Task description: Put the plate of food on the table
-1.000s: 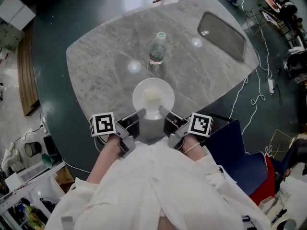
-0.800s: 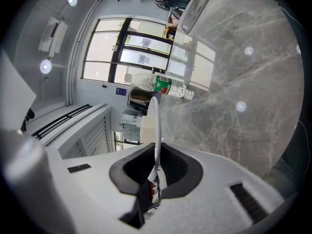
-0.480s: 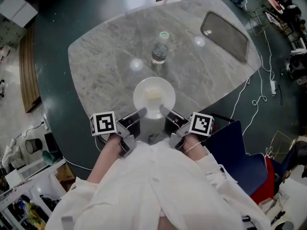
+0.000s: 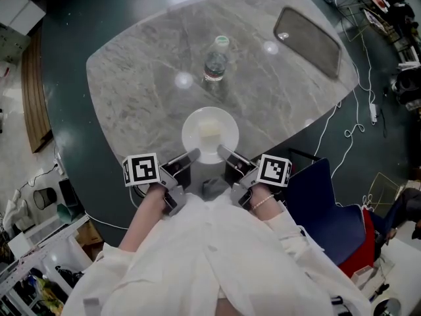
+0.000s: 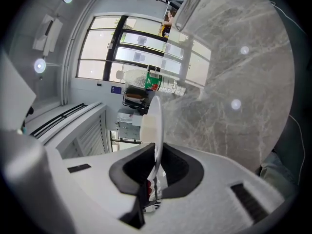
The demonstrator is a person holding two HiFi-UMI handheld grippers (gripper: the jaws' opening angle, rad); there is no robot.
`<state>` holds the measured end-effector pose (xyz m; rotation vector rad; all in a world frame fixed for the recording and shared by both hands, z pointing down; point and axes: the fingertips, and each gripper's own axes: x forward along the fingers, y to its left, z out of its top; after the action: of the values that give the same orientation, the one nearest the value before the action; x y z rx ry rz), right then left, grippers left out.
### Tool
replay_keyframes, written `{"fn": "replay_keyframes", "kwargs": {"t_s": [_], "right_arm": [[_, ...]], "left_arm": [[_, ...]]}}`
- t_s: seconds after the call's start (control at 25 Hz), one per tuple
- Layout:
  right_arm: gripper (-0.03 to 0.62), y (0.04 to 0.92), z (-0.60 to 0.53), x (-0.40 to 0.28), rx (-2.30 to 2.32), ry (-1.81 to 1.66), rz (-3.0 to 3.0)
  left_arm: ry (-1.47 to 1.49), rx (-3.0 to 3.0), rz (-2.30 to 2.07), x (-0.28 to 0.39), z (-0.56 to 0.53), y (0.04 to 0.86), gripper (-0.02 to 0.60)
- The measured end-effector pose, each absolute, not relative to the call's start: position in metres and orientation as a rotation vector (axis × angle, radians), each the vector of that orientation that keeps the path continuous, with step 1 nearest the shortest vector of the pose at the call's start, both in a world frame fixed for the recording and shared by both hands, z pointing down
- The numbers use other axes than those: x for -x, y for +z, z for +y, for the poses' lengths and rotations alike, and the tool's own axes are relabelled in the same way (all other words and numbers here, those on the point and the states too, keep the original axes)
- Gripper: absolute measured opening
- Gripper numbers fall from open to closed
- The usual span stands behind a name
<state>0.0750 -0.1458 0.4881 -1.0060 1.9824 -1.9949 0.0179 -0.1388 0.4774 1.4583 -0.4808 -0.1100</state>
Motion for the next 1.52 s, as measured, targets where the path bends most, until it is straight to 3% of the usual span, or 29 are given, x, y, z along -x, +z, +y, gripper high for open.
{"fn": "replay_keyframes", "kwargs": {"t_s": [1.2,1.52], "right_arm": [[0.038,0.542,-0.19,-0.057,1.104,-2.036,2.277],[0.058,0.551,-0.206,-0.062,1.176,-2.011,2.38]], "left_arm": [[0.023,-1.42,-0.582,-0.007,-0.179,0.538,0.028],[0.21,-1.556,-0.626,-0.01,-0.192,0.549,0.072]]}}
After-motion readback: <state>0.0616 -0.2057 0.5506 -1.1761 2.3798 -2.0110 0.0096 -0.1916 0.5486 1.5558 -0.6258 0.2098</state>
